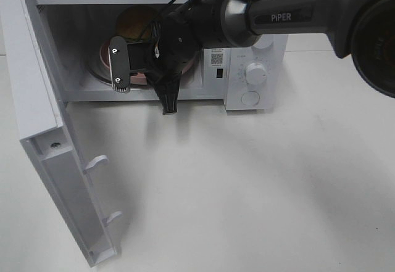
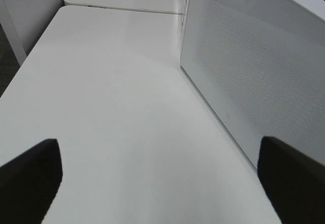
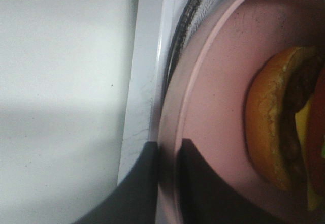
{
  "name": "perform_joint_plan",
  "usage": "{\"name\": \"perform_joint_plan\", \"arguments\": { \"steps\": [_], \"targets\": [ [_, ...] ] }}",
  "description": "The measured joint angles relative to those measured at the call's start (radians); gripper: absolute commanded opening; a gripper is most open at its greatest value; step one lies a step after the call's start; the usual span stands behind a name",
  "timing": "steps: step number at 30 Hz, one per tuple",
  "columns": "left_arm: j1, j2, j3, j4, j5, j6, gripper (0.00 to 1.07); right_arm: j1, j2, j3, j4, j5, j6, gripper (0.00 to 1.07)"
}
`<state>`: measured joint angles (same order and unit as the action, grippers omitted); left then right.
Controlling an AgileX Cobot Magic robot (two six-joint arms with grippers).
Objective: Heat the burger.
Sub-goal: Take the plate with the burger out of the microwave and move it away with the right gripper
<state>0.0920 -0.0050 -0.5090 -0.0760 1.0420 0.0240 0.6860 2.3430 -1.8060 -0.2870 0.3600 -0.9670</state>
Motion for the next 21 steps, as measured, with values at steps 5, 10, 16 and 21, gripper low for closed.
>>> {"name": "perform_joint_plan", "arguments": {
  "steps": [5, 10, 16, 21],
  "targets": [
    [0.000, 0.000, 0.000, 0.000, 0.000, 0.000, 1.00, 0.000, -0.006, 0.000, 0.002, 0.012, 0.000, 0.00],
    [0.000, 0.000, 0.000, 0.000, 0.000, 0.000, 1.00, 0.010, -0.024, 0.000, 0.005, 0.051, 0.000, 0.00],
    [0.000, 0.000, 0.000, 0.000, 0.000, 0.000, 1.00, 0.030, -0.041, 0.007, 0.012, 0.083, -0.001, 0.00],
    [0.000, 0.000, 0.000, 0.000, 0.000, 0.000, 1.00, 0.034, -0.075, 0.052, 0.015, 0.070, -0.002, 0.00]
  ]
}}
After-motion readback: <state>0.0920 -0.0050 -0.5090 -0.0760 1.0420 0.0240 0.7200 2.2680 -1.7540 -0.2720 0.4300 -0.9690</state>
